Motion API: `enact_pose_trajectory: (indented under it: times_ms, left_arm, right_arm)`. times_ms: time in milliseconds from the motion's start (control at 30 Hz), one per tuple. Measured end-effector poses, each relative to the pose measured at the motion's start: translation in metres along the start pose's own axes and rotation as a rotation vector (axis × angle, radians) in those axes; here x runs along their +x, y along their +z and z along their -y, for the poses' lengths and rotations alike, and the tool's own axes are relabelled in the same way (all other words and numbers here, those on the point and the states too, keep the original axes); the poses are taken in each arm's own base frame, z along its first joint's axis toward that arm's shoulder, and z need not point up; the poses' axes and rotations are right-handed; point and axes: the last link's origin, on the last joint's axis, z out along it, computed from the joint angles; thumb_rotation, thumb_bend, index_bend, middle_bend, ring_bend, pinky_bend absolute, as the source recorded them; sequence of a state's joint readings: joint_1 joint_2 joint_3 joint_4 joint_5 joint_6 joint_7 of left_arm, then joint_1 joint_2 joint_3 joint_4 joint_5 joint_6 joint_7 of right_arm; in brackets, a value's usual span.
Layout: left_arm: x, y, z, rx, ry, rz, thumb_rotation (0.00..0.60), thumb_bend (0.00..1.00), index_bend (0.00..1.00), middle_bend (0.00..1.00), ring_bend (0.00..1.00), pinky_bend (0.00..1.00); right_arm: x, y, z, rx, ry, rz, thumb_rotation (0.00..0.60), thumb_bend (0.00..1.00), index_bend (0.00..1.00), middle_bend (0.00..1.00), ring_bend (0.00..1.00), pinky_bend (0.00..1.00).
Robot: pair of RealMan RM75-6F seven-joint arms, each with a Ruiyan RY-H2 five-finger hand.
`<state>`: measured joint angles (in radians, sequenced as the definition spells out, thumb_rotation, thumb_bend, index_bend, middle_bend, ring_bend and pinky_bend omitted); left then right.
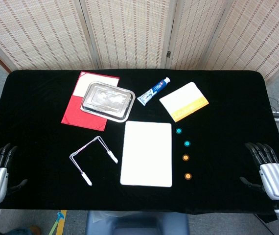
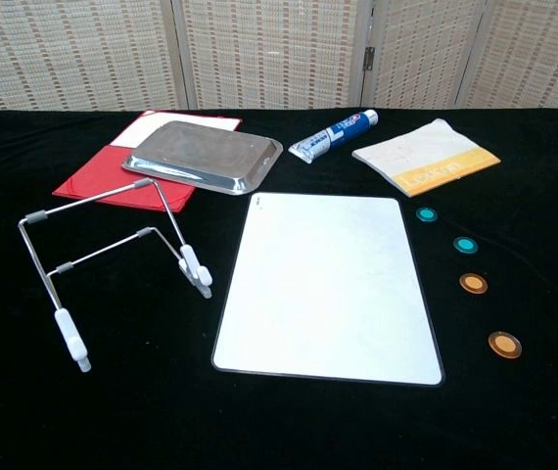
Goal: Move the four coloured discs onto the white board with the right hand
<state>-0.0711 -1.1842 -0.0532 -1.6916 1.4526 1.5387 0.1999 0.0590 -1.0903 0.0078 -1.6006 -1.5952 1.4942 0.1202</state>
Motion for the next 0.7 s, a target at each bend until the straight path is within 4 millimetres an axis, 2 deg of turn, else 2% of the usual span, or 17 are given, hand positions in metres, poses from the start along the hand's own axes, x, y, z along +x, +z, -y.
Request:
enact_pose_trajectory:
  times_ms: [233, 433, 700]
  left_arm:
    - [0.0, -0.002, 0.0, -0.009, -0.003, -0.006, 0.6, 0.14, 0.06, 0.0, 0.05, 0.0]
    - [-0.001, -0.002, -0.002, -0.022, -0.01, -0.004, 0.6, 0.14, 0.06, 0.0, 0.05, 0.0]
    - [-0.001, -0.004, -0.002, -0.026, -0.018, -0.005, 0.6, 0.14, 0.06, 0.0, 0.05, 0.0]
  right_arm:
    - [-0.002, -0.002, 0.002, 0.017, -0.004, 0.008, 0.6, 0.23, 0.08, 0.11, 0.04, 0.0]
    - [-0.005, 0.003, 0.012, 0.075, -0.02, 0.021, 0.6, 0.23, 0.11, 0.11, 0.04, 0.0]
    - [-0.031, 0.018, 0.04, 0.187, -0.069, 0.106, 0.6, 0.23, 0.23, 0.11, 0.0, 0.0]
